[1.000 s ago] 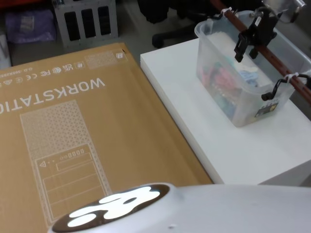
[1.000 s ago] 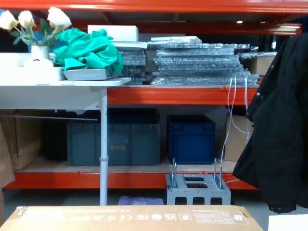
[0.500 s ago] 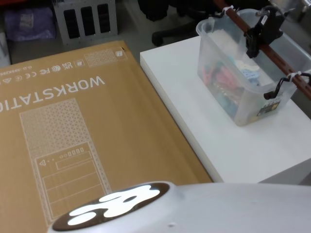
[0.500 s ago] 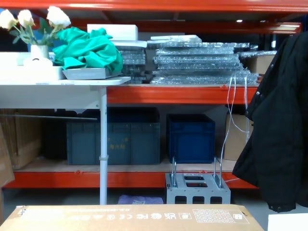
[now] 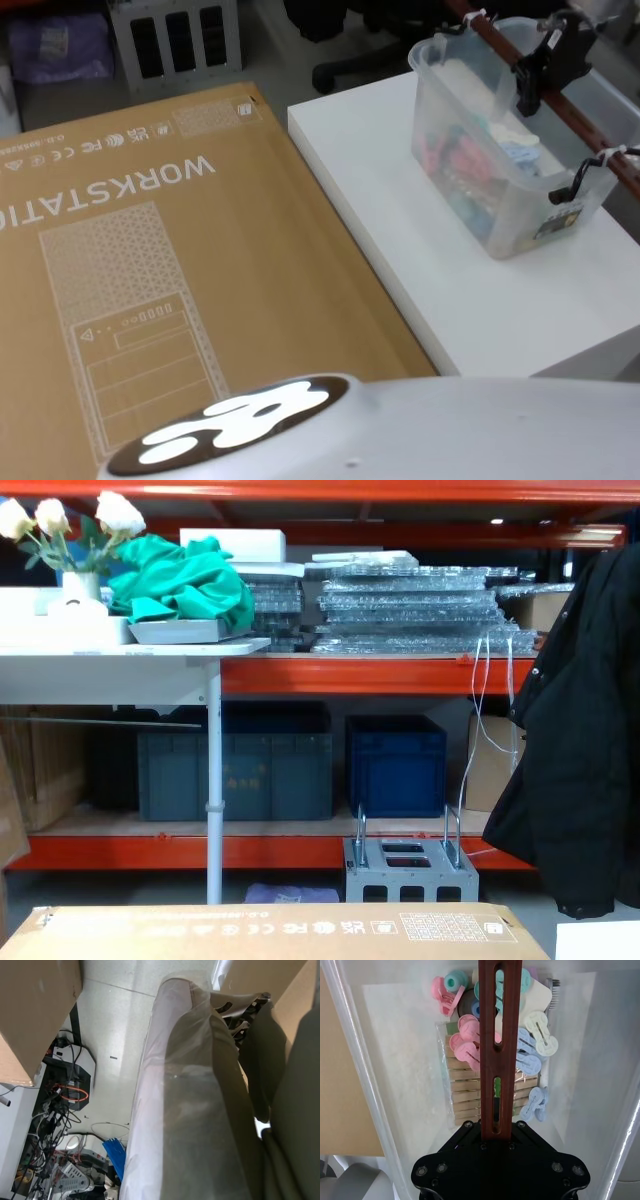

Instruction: Use one hand to grasp the basket and place it at the designated location.

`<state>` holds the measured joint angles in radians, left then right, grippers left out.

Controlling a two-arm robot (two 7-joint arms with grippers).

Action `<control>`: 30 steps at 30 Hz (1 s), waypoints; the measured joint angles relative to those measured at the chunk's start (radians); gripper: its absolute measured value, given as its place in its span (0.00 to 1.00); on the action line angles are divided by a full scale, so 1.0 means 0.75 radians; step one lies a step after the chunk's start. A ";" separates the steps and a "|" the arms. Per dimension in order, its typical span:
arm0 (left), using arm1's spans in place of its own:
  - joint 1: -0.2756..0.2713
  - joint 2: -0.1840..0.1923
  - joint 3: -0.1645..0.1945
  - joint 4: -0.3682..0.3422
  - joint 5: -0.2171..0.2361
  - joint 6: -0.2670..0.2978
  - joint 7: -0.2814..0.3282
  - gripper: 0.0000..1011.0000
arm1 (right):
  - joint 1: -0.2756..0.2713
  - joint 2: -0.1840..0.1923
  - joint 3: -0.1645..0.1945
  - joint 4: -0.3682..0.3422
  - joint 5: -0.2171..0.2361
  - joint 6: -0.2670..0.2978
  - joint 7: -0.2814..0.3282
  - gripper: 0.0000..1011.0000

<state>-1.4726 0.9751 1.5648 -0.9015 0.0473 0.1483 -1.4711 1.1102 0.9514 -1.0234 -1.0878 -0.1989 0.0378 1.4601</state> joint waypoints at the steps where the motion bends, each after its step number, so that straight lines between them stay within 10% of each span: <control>1: 0.000 0.000 0.000 0.000 0.000 0.000 0.000 0.00 | 0.000 0.000 0.000 0.000 0.000 0.000 0.000 0.00; 30: 0.000 0.000 0.000 0.000 0.000 0.000 0.000 0.00 | 0.031 0.140 0.115 -0.220 0.034 0.019 0.020 0.00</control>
<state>-1.4725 0.9751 1.5648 -0.9016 0.0473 0.1483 -1.4711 1.1338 1.0561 -0.9372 -1.2525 -0.1736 0.0521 1.4754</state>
